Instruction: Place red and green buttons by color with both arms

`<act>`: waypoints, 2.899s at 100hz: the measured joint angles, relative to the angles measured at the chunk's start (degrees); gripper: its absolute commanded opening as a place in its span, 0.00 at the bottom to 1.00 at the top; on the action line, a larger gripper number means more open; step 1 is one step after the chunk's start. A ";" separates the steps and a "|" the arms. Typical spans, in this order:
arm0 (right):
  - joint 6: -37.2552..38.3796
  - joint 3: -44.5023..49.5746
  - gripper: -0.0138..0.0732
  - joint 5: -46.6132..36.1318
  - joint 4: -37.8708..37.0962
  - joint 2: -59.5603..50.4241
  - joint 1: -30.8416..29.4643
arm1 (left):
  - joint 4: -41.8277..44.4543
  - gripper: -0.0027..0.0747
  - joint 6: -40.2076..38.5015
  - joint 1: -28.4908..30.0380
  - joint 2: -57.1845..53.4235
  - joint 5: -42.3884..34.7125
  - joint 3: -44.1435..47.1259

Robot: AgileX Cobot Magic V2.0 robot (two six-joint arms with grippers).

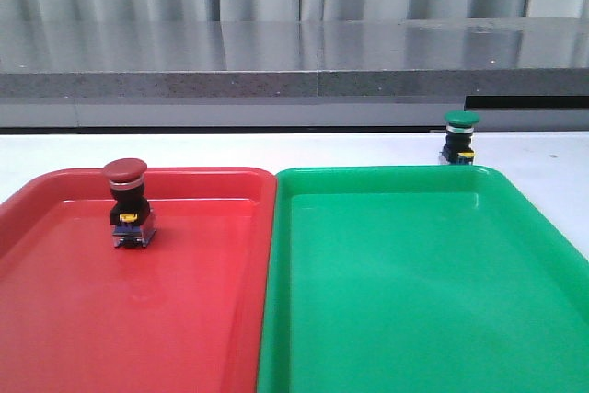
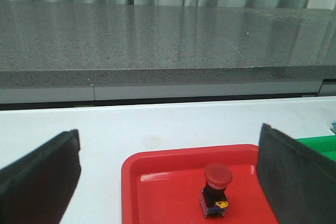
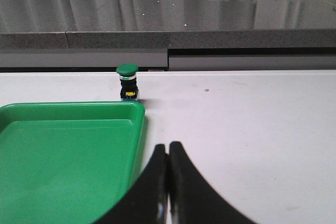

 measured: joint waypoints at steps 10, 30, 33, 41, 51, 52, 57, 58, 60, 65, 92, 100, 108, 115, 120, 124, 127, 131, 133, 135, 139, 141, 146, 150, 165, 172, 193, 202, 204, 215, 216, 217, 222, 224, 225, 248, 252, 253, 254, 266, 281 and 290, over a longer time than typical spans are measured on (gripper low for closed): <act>0.00 0.00 0.09 0.00 0.00 0.00 0.00 | 0.09 0.75 0.00 0.00 -0.30 0.00 0.13; 0.00 0.00 0.09 0.00 0.00 0.00 0.00 | 0.09 0.21 0.00 0.00 -0.30 0.00 0.24; 0.00 0.00 0.09 0.00 0.00 0.00 0.00 | 0.09 0.09 0.00 0.00 -0.30 0.00 0.24; 0.00 0.00 0.09 0.00 0.00 0.00 0.00 | 0.09 0.01 0.00 0.00 -0.30 0.00 0.24; 0.00 0.00 0.09 0.00 0.00 0.00 0.00 | 0.09 0.01 0.04 0.00 -0.30 -0.11 0.24; 0.00 0.00 0.09 0.00 0.00 0.00 0.00 | 0.09 0.01 0.04 0.00 -0.30 -0.11 0.24; 0.00 0.00 0.09 0.00 0.00 0.00 0.00 | 0.09 0.01 0.04 0.00 -0.30 -0.11 0.24; 0.00 0.00 0.09 0.00 0.00 0.00 0.00 | 0.09 0.01 0.04 0.00 -0.30 -0.11 0.24; 0.00 0.00 0.09 0.00 0.00 0.00 0.00 | 0.09 0.01 0.04 0.00 -0.30 -0.11 0.24; 0.00 0.00 0.09 0.00 0.00 0.00 0.00 | 0.09 0.01 0.04 0.00 -0.30 -0.11 0.24; 0.00 0.00 0.09 0.00 0.00 0.00 0.00 | 0.09 0.01 0.04 0.00 -0.30 -0.11 0.24; 0.00 0.00 0.09 0.00 0.00 0.00 0.00 | 0.09 0.01 0.04 0.00 -0.30 -0.11 0.24; 0.00 0.00 0.09 0.00 0.00 0.00 0.00 | 0.09 0.01 0.04 0.00 -0.30 -0.11 0.24; 0.00 0.00 0.09 0.00 0.00 0.00 0.00 | 0.09 0.01 0.04 0.11 -0.30 -0.11 0.24; 0.00 0.00 0.09 0.00 0.00 0.00 0.00 | 0.09 0.01 0.04 0.23 -0.34 -0.11 0.35; 0.00 0.00 0.09 0.00 0.00 0.00 0.00 | 0.55 0.01 0.04 0.52 -0.91 -0.11 0.58; 0.00 0.00 0.09 0.00 0.00 0.00 0.00 | 0.97 0.01 0.04 0.67 -1.50 -0.11 0.97; 0.00 0.00 0.09 0.00 0.00 0.00 0.00 | 1.74 0.01 0.04 0.90 -2.77 -0.11 1.87; 0.00 0.00 0.09 0.00 0.00 0.00 0.00 | 2.20 0.01 0.04 0.90 -3.30 -0.11 2.37; 0.00 0.00 0.09 0.00 0.00 0.00 0.00 | 2.75 0.01 0.04 0.99 -4.16 -0.11 2.92; 0.00 0.00 0.09 0.00 0.00 0.00 0.00 | 3.61 0.01 0.04 0.99 -6.16 -0.11 4.18; 0.00 0.00 0.09 0.00 0.00 0.00 0.00 | 4.04 0.01 0.04 0.99 -7.29 -0.11 4.65; 0.00 0.00 0.09 0.00 0.00 0.00 0.00 | 4.79 0.01 0.04 0.99 -10.11 -0.11 6.76; 0.00 0.00 0.09 0.00 0.00 0.00 0.00 | 5.18 0.01 0.04 0.99 -12.64 -0.11 8.18; 0.00 0.00 0.09 0.00 0.00 0.00 0.00 | 6.05 0.01 0.04 0.99 -21.26 0.03 14.96; 0.00 0.00 0.09 0.00 0.00 0.00 0.00 | 6.74 0.01 0.04 1.26 -24.83 0.03 17.96; 0.00 0.00 0.09 -0.12 0.00 0.00 0.00 | 6.94 0.01 0.04 4.56 -26.32 -0.35 21.97; 0.00 0.00 0.09 -0.12 0.00 0.00 0.00 | 6.94 0.01 0.04 6.00 -26.32 -0.60 21.97; 0.00 0.00 0.09 -0.12 0.00 0.00 0.00 | 6.94 0.01 0.04 6.12 -26.32 -0.60 21.97; 0.00 0.00 0.09 -0.12 0.00 0.00 0.00 | 6.54 0.01 0.04 6.44 -26.32 -0.71 21.97; 0.00 0.00 0.09 -0.12 0.00 0.00 0.00 | 6.45 0.01 0.04 6.44 -26.32 -0.71 21.97; 0.00 0.00 0.09 -0.12 0.00 0.00 0.00 | 6.45 0.01 0.04 6.44 -26.32 -0.71 21.97; 0.00 0.00 0.09 -0.12 0.00 0.00 0.00 | 6.05 0.01 0.04 6.44 -26.32 -0.71 21.97; 0.00 0.00 0.09 -0.12 0.00 0.00 0.00 | 6.05 0.01 0.04 6.44 -26.32 -0.71 21.97; 0.00 0.00 0.09 -0.12 0.00 0.00 0.00 | 6.05 0.01 0.04 6.44 -26.32 -0.71 21.97; 0.00 0.00 0.09 -0.12 0.00 0.00 0.00 | 6.05 0.01 0.04 6.44 -26.32 -0.71 21.97; 0.00 0.00 0.09 -0.12 0.00 0.00 0.00 | 6.05 0.01 0.04 6.44 -26.32 -0.71 21.97; 0.00 0.00 0.09 -0.12 0.00 0.00 0.00 | 6.05 0.01 0.04 6.44 -26.32 -0.71 21.97; 0.00 0.00 0.09 -0.12 0.00 0.00 0.00 | 6.05 0.01 0.04 6.44 -26.32 -0.71 21.97; 0.00 0.00 0.09 -0.12 0.00 0.00 0.00 | 6.05 0.01 0.04 6.44 -26.32 -0.71 21.97; 0.00 0.00 0.09 -0.12 0.00 0.00 0.00 | 6.05 0.01 0.04 6.44 -26.32 -0.71 21.97; 0.00 0.00 0.09 -0.12 0.00 0.00 0.00 | 6.05 0.01 0.04 6.44 -26.32 -0.71 21.97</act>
